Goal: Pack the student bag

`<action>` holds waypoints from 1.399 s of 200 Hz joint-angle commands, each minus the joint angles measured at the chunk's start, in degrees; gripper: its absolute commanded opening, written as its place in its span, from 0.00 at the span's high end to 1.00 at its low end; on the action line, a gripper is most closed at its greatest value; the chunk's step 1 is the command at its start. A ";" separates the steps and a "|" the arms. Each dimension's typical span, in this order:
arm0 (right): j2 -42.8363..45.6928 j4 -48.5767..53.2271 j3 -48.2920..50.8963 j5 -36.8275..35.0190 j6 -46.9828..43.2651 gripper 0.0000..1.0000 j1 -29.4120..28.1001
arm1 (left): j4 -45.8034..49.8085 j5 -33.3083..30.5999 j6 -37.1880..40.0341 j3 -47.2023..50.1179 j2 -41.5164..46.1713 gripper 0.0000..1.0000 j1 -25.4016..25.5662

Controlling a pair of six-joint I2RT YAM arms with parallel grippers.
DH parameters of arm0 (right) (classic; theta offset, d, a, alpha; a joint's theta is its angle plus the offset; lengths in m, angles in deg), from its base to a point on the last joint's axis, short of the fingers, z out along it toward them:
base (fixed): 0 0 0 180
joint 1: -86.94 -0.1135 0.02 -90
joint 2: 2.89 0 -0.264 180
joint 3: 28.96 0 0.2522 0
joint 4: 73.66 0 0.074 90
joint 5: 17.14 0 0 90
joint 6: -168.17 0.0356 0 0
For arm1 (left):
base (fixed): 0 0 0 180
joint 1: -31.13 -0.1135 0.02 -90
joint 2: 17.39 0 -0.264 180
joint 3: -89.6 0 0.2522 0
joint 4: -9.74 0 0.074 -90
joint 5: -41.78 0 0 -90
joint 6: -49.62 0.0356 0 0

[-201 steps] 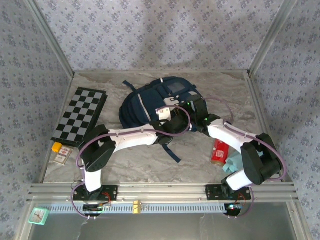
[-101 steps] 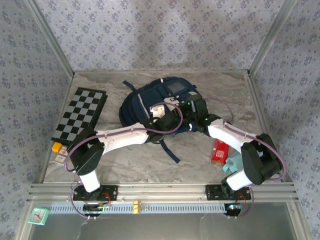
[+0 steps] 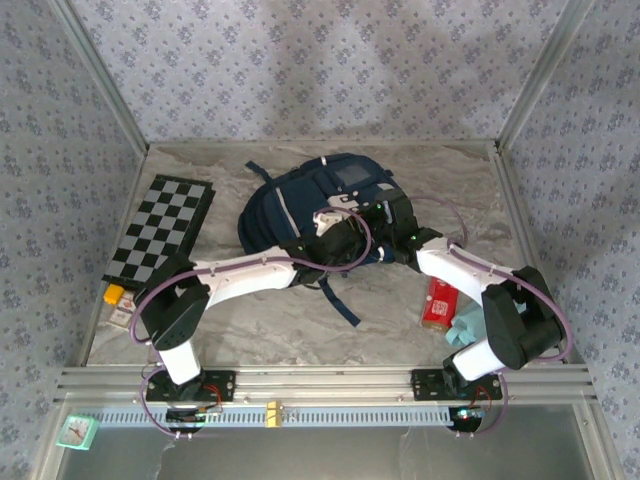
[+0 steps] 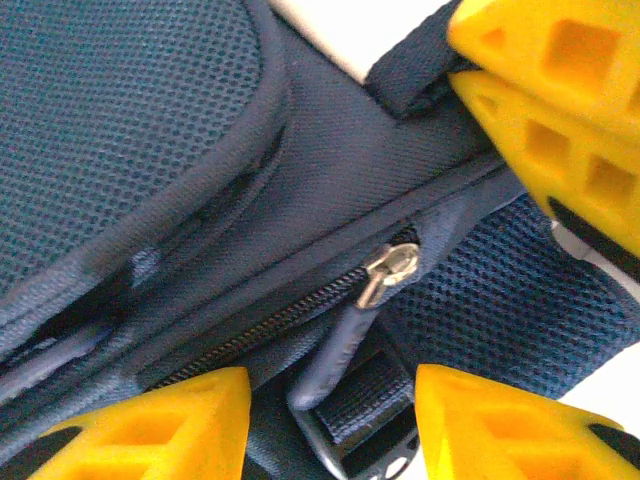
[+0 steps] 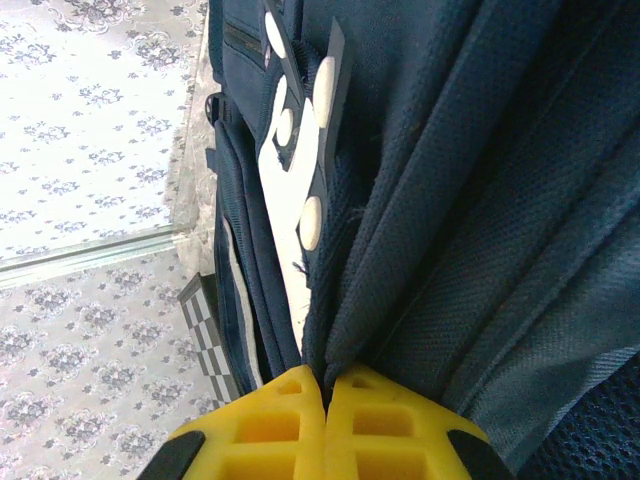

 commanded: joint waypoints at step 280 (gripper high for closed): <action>-1.28 -5.51 -1.24 0.98 2.15 1.00 0.91 | -2.74 -0.13 -0.30 -5.38 -2.61 0.90 -2.96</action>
